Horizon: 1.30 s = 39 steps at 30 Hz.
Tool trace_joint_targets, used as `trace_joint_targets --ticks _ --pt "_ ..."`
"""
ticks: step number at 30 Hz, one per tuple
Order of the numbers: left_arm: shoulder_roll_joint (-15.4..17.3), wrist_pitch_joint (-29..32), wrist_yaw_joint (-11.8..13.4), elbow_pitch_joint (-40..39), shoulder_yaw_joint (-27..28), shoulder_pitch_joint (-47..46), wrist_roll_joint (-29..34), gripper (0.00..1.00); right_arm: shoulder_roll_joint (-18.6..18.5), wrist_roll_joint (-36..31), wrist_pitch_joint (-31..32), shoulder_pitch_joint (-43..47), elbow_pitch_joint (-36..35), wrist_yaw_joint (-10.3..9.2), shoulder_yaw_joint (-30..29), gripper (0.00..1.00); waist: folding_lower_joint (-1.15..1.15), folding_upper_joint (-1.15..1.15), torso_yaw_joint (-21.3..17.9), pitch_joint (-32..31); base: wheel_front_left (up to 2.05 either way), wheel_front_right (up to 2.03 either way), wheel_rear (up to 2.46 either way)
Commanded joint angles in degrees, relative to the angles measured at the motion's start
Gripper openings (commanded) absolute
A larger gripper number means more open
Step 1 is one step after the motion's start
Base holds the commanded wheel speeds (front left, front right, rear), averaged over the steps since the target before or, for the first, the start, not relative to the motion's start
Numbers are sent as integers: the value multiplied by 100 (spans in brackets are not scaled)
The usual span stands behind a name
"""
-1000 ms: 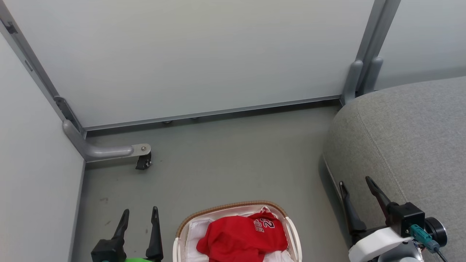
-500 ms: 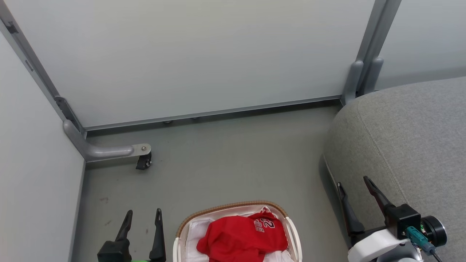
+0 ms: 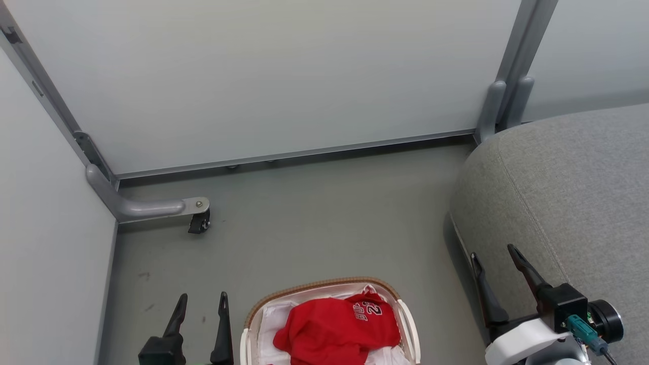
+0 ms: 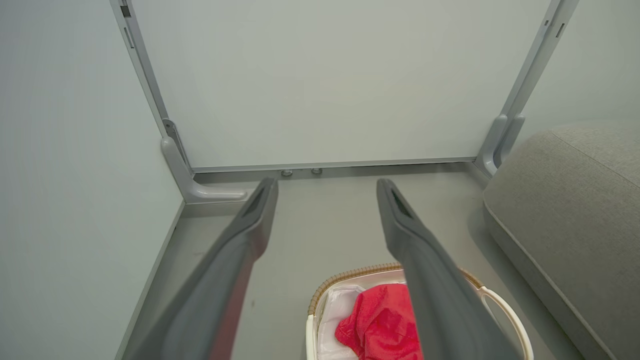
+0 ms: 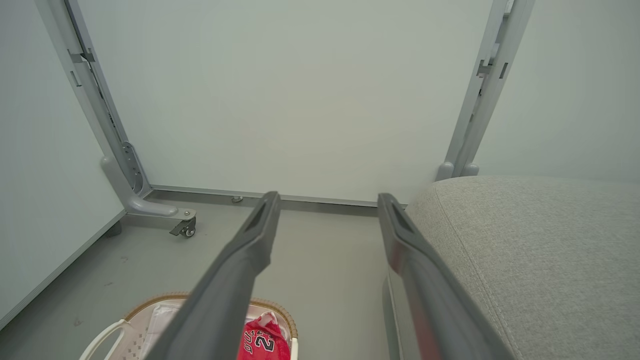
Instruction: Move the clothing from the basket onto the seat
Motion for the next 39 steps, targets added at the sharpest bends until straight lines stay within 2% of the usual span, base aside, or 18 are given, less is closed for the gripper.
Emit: trace_joint_targets --ticks 1,9,19,30,39 --pt "36 -2 -15 -10 -7 40 -4 100 -33 -4 -30 54 -41 0 -18 100 0 0 -8 36 0 0 0" --pt "33 0 -84 73 -301 -227 118 100 -32 -72 -30 -143 -123 0 11 100 0 0 -126 450 0 0 0" --pt "34 1 -264 661 -937 -1116 235 100 -30 -100 -29 -729 -287 -1 -42 100 0 0 -410 1687 0 0 0" --pt "37 1 -397 2742 -1515 -2607 403 100 -26 123 -29 -1432 -401 -1 119 100 0 0 -935 2990 0 0 0" --pt "98 1 -317 4010 -1513 -3591 514 100 -25 445 -29 -1846 -493 -1 378 100 0 0 -1315 3902 0 0 0"
